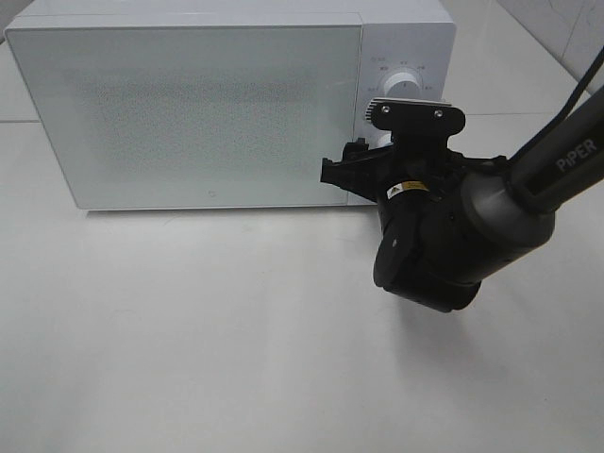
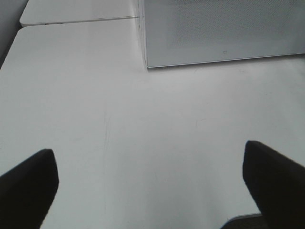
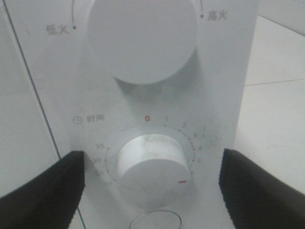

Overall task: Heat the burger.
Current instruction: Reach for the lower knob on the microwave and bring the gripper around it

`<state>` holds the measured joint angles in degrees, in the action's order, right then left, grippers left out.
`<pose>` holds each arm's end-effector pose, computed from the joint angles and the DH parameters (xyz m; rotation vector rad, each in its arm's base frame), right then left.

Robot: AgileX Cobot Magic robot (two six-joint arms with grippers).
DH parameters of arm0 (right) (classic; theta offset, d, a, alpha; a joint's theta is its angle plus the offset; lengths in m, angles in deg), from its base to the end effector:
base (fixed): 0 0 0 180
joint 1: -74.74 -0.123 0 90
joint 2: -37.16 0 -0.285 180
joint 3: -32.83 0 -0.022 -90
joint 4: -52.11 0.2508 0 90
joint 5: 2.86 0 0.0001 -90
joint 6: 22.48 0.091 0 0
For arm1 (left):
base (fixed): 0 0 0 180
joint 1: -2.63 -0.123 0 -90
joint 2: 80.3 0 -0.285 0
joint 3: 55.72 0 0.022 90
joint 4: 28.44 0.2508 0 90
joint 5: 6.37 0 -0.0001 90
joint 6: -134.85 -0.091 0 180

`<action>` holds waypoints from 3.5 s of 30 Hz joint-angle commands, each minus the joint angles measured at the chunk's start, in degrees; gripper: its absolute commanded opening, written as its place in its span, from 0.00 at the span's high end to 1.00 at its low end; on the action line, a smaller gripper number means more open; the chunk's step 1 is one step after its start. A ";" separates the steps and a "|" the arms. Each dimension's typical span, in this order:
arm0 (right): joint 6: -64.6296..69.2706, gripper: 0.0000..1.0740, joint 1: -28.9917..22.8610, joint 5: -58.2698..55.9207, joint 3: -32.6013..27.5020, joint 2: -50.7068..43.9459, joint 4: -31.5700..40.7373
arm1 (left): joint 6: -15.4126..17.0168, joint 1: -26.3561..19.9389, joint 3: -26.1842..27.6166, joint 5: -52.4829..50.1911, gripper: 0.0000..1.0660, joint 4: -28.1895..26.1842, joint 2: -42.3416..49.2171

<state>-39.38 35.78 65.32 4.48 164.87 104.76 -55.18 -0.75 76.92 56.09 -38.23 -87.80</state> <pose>0.3196 0.1721 0.1180 0.1618 1.6752 -0.0913 -0.0092 -0.0143 0.2817 0.1316 2.0320 -0.0576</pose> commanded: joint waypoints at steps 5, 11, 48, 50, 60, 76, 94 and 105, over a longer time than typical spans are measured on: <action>-1.72 0.30 0.57 11.97 0.23 -0.57 2.69 | -0.11 -0.17 -0.11 -0.74 0.08 -0.34 0.97; -1.95 0.30 0.57 12.03 0.29 -0.57 2.01 | -0.11 -0.17 -0.11 -0.74 0.08 -0.34 0.97; -7.79 0.30 0.74 11.75 0.29 0.06 -0.46 | -0.11 -0.17 -0.11 -0.74 0.08 -0.17 0.97; -7.73 0.30 0.74 11.92 0.29 0.06 -0.46 | -0.11 -0.17 -0.11 -0.74 0.08 -0.11 0.97; -6.59 0.30 0.74 11.75 0.29 0.06 -0.40 | -0.11 -0.17 -0.11 -0.74 0.08 -0.11 0.97; -6.13 0.30 0.74 11.97 0.29 1.15 -0.34 | -0.11 -0.17 -0.11 -0.74 0.08 -0.11 0.97; -6.93 0.55 0.74 11.97 0.29 1.15 -0.46 | -0.11 -0.17 -0.11 -0.74 0.08 -0.11 0.97; -9.51 0.85 0.74 12.03 0.34 1.15 -0.46 | -0.11 -0.17 -0.11 -0.74 0.08 -0.11 0.97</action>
<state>-47.98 36.18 65.72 4.48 166.24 103.56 -55.18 -0.75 76.92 56.09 -38.23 -87.80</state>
